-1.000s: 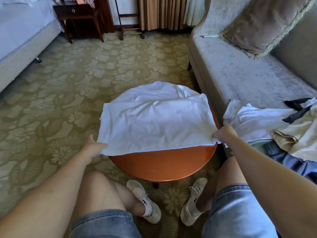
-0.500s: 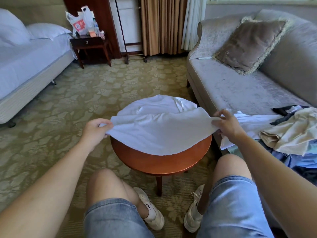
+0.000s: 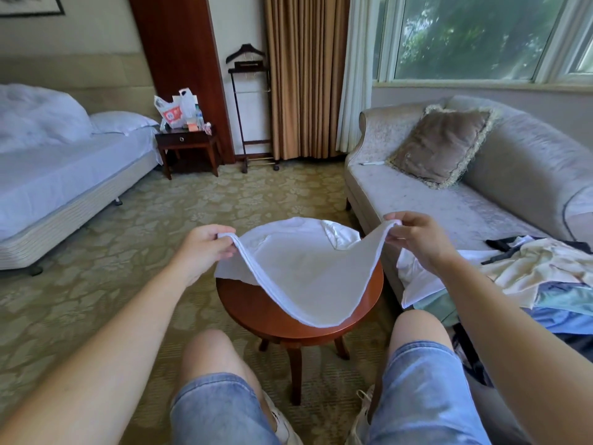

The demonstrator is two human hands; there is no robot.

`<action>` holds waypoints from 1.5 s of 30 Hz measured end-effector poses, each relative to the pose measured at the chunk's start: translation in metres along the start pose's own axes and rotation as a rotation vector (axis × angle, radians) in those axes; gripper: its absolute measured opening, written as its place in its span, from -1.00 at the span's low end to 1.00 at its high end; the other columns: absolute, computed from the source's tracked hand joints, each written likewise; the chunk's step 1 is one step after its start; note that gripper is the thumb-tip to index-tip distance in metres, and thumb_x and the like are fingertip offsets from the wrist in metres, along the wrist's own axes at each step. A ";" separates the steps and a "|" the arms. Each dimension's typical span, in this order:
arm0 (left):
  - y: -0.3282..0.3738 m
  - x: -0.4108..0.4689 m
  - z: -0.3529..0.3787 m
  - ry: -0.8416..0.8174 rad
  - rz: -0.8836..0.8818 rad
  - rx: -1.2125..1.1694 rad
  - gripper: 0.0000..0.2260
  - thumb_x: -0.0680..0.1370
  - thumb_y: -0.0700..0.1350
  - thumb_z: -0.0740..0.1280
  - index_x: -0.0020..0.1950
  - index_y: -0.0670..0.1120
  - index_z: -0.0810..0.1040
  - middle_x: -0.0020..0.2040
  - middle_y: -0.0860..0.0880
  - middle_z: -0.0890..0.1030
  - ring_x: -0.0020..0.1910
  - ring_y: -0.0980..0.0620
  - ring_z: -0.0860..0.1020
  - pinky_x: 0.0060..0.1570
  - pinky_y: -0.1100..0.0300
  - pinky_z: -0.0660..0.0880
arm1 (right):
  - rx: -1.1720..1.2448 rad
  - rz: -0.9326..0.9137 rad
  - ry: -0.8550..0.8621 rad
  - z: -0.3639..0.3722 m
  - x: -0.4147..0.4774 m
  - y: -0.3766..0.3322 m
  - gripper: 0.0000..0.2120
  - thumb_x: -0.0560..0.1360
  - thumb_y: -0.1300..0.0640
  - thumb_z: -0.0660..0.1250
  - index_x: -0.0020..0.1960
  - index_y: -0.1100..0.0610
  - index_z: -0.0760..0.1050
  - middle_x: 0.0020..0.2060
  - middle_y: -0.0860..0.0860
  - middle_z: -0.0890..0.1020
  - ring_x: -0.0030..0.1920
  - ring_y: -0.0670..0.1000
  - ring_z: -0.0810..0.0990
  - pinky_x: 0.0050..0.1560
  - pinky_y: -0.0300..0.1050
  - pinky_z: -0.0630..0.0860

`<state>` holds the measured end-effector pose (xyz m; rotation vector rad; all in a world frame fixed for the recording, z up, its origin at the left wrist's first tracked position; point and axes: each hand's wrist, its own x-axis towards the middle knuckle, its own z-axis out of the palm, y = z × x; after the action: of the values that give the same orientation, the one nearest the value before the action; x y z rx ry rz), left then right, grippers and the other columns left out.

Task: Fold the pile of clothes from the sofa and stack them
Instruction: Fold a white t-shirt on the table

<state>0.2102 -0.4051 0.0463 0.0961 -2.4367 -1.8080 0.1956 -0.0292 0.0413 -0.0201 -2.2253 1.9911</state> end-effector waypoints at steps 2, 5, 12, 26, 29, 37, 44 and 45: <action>-0.007 0.002 -0.002 0.087 0.084 0.226 -0.84 0.59 -0.28 0.27 0.05 -0.11 0.63 -0.10 -0.06 0.56 -0.10 0.00 0.53 -0.09 0.19 0.47 | -0.093 -0.052 0.046 0.001 -0.003 0.003 -0.83 0.50 0.36 0.33 -0.19 0.16 0.59 -0.29 0.13 0.60 -0.25 0.06 0.58 -0.07 -0.01 0.57; -0.016 0.003 -0.012 0.004 0.127 0.386 -0.87 0.56 -0.24 0.35 0.00 -0.08 0.67 0.05 -0.05 0.55 0.06 0.06 0.49 0.11 0.20 0.39 | -0.227 -0.111 0.035 -0.004 -0.009 0.007 -0.77 0.53 0.27 0.33 -0.26 0.06 0.60 -0.28 -0.13 0.60 -0.26 -0.17 0.55 -0.13 -0.25 0.43; -0.026 -0.002 -0.017 -0.542 -0.213 0.446 -0.86 0.57 -0.27 0.33 0.02 -0.11 0.66 -0.35 -0.06 0.49 -0.48 0.15 0.38 -0.47 0.32 0.31 | -0.395 0.118 -0.258 -0.025 -0.001 0.025 -0.86 0.51 0.22 0.39 -0.20 0.14 0.68 -0.32 0.02 0.67 -0.24 0.03 0.62 -0.16 -0.10 0.53; -0.088 0.120 -0.006 0.164 -0.314 0.023 -0.84 0.61 -0.17 0.30 0.10 -0.20 0.61 -0.32 -0.08 0.49 -0.43 0.03 0.34 -0.42 0.24 0.29 | -0.487 0.256 0.174 -0.017 0.134 0.092 -0.81 0.56 0.13 0.29 0.05 0.13 0.65 -0.08 0.15 0.63 -0.03 0.19 0.58 0.01 -0.01 0.49; -0.097 0.171 0.001 0.358 -0.247 -0.002 -0.86 0.61 -0.18 0.29 0.11 -0.18 0.59 -0.17 -0.10 0.52 -0.32 0.07 0.41 -0.48 0.22 0.44 | -0.466 0.228 0.274 -0.005 0.184 0.101 -0.79 0.54 0.18 0.26 0.04 0.22 0.63 -0.16 0.14 0.59 -0.07 0.17 0.59 -0.06 -0.05 0.48; -0.112 0.334 0.004 0.519 -0.233 -0.008 -0.80 0.57 -0.17 0.32 0.15 -0.21 0.60 -0.24 -0.06 0.52 -0.31 0.10 0.47 -0.48 0.31 0.56 | -0.462 0.198 0.378 0.043 0.332 0.109 -0.74 0.56 0.14 0.25 0.16 0.18 0.61 0.02 0.20 0.64 0.11 0.16 0.59 -0.04 -0.15 0.42; -0.162 0.339 0.044 0.509 -0.087 0.382 -0.41 0.54 0.02 0.35 0.48 -0.18 0.29 0.40 -0.24 0.37 0.38 -0.16 0.37 0.39 0.04 0.29 | -0.759 0.137 0.281 0.101 0.329 0.160 -0.39 0.61 0.03 0.18 0.57 0.16 0.04 0.50 0.21 0.18 0.48 0.21 0.18 0.44 0.19 0.18; -0.174 0.318 0.059 0.429 -0.054 0.456 -0.42 0.54 -0.02 0.36 0.48 -0.20 0.29 0.41 -0.26 0.35 0.40 -0.19 0.33 0.40 0.02 0.26 | -0.822 0.113 0.215 0.110 0.306 0.173 -0.39 0.60 0.02 0.20 0.56 0.17 0.07 0.49 0.21 0.18 0.48 0.21 0.16 0.43 0.24 0.17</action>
<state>-0.1144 -0.4361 -0.1220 0.5281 -2.4749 -1.0654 -0.1361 -0.0832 -0.1088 -0.4315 -2.7414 0.9184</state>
